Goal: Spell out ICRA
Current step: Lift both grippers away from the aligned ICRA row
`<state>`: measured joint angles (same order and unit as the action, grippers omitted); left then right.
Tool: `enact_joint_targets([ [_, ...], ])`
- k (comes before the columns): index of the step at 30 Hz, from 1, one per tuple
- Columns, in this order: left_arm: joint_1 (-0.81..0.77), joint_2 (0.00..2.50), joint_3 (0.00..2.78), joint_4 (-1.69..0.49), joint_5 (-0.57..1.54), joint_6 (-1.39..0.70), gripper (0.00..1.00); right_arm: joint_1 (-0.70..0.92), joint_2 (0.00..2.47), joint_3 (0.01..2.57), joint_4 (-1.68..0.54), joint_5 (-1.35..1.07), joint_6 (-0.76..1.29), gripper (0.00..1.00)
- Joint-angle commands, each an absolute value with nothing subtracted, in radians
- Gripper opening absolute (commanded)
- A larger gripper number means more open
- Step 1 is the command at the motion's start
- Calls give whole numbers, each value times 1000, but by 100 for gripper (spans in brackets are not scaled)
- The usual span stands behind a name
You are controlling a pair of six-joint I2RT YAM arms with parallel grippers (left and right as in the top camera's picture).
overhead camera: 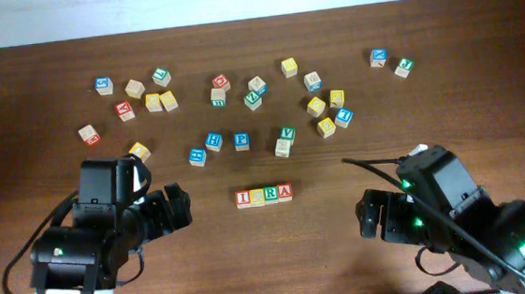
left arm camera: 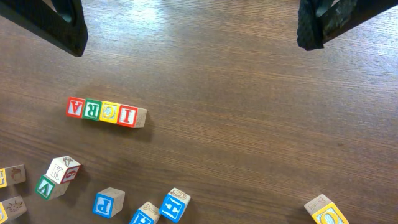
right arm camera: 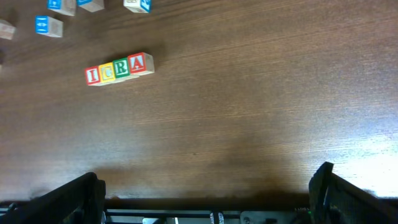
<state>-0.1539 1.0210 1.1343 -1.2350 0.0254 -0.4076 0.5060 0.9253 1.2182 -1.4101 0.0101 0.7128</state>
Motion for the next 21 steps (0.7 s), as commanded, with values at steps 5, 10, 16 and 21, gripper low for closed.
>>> enact_joint_targets([
  [5, -149, 1019, 1143, -1236, 18, -395, 99, 525, 778, 1166, -1411, 101, 736, 98],
  [10, -149, 1019, 1143, -1236, 18, -395, 99, 525, 653, 1165, -1411, 161, 735, 98],
  [16, -149, 1019, 1143, -1236, 18, -395, 99, 525, 649, 1165, -1411, 167, 735, 98],
  [21, -149, 1019, 1143, -1236, 18, -395, 99, 525, 649, 1165, -1411, 167, 735, 98],
])
